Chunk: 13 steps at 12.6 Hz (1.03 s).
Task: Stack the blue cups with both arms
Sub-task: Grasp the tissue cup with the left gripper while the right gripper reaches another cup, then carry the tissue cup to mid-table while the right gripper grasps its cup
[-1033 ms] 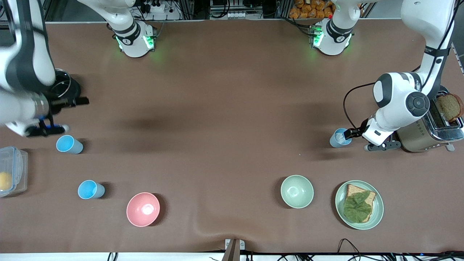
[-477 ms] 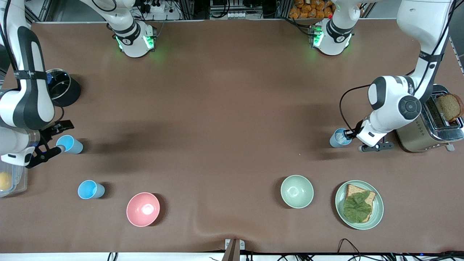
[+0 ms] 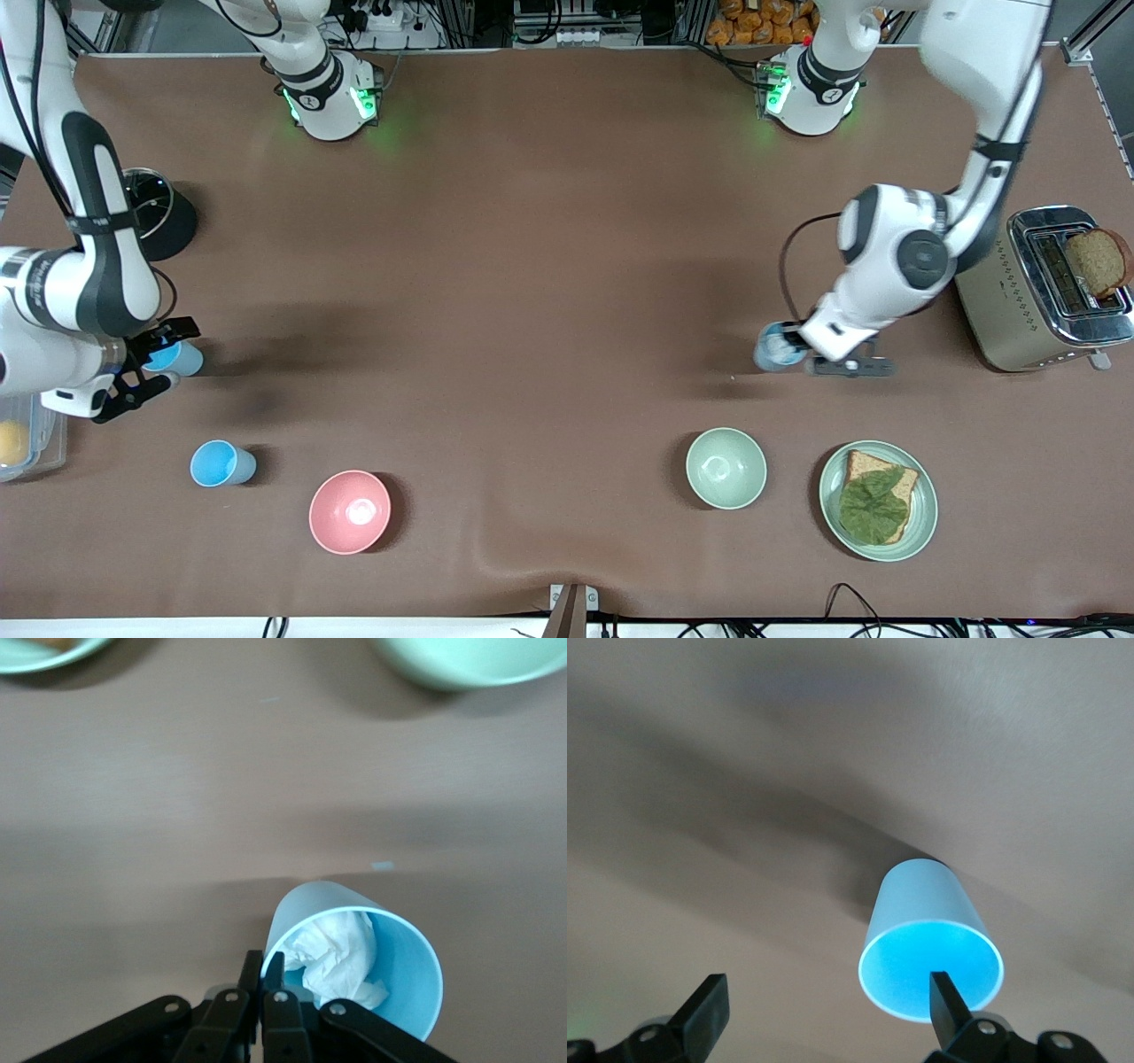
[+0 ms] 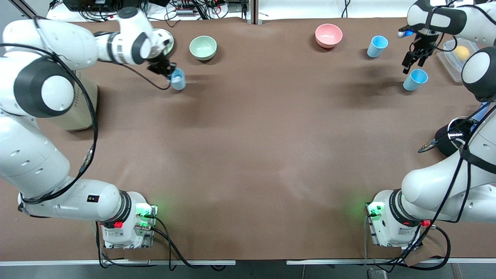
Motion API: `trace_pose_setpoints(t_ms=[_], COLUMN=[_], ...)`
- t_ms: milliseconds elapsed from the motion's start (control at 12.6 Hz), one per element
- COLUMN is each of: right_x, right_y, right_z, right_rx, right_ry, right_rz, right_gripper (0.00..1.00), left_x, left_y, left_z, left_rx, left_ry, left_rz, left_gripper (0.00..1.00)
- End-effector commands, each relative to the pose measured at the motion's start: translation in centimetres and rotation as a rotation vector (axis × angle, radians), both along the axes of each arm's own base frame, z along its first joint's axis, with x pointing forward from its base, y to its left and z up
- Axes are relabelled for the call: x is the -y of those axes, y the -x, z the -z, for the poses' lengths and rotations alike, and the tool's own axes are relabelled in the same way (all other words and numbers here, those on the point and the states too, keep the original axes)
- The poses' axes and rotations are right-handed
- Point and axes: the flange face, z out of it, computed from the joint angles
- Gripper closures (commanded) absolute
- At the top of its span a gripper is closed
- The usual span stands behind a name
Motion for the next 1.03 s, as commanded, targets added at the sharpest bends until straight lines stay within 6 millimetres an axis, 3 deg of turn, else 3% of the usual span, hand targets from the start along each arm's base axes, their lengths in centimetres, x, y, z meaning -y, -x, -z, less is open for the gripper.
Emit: trace_pose_setpoints(t_ms=[0, 238, 318, 397, 477, 636, 795, 954], right_x=[1.5, 1.5, 2.1, 2.3, 2.4, 3.0, 3.6, 3.4], right_y=[1.1, 1.0, 1.6, 1.8, 2.3, 2.6, 2.7, 2.5], right_z=[2.4, 3.3, 4.1, 4.6, 5.0, 5.3, 5.2, 3.9], right_rx=[-0.027, 0.000, 0.005, 0.034, 0.040, 0.041, 0.044, 0.053], right_ry=[-0.015, -0.022, -0.025, -0.027, -0.031, -0.043, -0.053, -0.059], right_rz=[0.024, 0.024, 0.030, 0.021, 0.017, -0.008, -0.028, -0.062], right_gripper=[0.00, 0.00, 0.13, 0.63, 0.95, 1.00, 1.00, 1.00], left_x=[8.8, 21.9, 25.8, 28.9, 32.0, 35.8, 37.3, 38.8], left_y=[-0.2, 3.3, 4.2, 5.2, 6.6, 9.1, 10.8, 12.3], left_z=[-1.4, 0.1, 0.6, 1.3, 1.7, 2.4, 4.0, 4.3], left_rx=[-0.017, -0.040, -0.039, -0.042, -0.041, -0.047, -0.065, -0.069], left_ry=[0.021, 0.036, 0.047, 0.056, 0.067, 0.073, 0.060, 0.055], left_rz=[-0.061, -0.149, -0.178, -0.203, -0.209, -0.207, -0.211, -0.241], left_gripper=[1.00, 1.00, 1.00, 1.00, 1.00, 1.00, 1.00, 1.00])
